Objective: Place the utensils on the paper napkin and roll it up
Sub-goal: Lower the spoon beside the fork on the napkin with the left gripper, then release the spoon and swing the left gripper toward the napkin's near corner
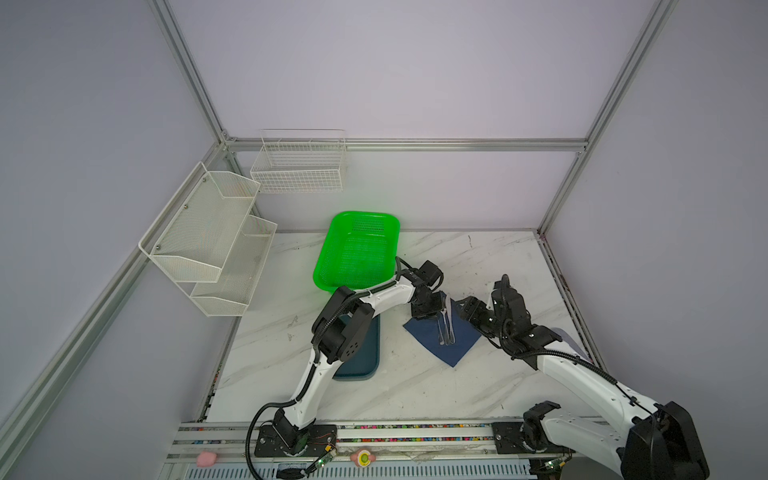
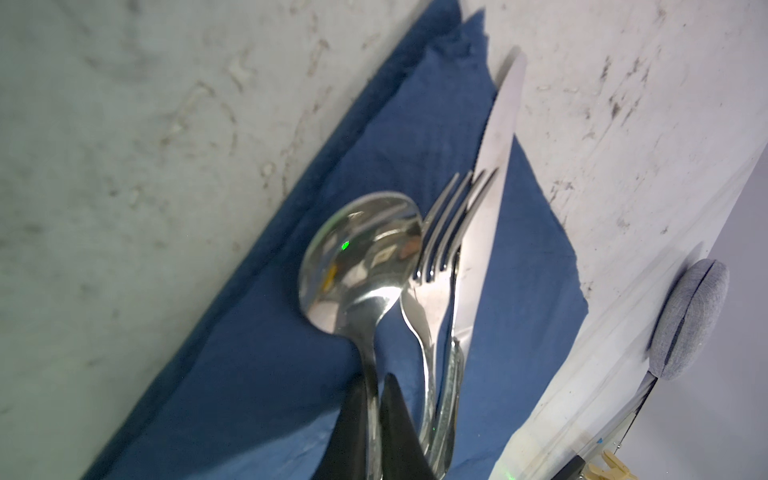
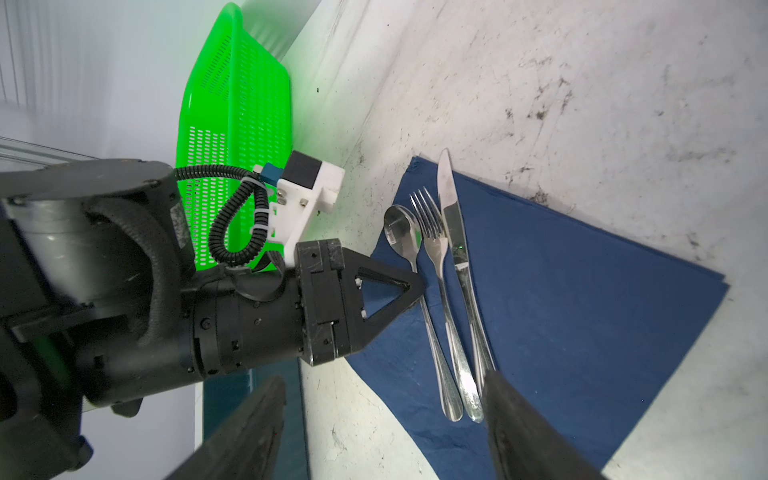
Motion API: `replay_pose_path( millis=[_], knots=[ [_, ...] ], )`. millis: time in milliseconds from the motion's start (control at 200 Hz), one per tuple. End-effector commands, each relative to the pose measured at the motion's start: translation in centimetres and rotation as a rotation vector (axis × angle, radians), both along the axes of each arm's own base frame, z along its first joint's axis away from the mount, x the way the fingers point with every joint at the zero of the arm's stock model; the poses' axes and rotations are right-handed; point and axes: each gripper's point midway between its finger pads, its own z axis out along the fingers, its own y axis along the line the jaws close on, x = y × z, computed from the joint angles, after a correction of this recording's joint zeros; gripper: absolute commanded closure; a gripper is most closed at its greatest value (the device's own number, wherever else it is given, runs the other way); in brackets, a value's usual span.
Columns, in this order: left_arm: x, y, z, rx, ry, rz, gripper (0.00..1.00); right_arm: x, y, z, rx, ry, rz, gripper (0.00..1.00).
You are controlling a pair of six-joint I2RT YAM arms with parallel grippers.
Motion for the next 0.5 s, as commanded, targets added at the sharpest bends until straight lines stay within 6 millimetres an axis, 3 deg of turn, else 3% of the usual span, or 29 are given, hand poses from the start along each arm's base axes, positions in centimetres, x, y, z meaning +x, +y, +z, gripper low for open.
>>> replay_pose_path(
  millis=[0, 230, 495],
  knots=[
    [1.5, -2.3, 3.1, -0.084, -0.064, -0.05, 0.9, -0.2, -0.6, 0.3, 0.0, -0.002, -0.028, 0.23],
    [1.3, -2.1, 3.6, -0.086, -0.078, -0.061, 0.89, -0.4, -0.8, 0.1, 0.0, 0.006, -0.033, 0.23],
    [1.3, -1.4, 7.7, -0.111, -0.191, -0.093, 0.84, -1.0, -2.0, 0.8, -0.035, 0.007, -0.074, 0.23]
  ],
)
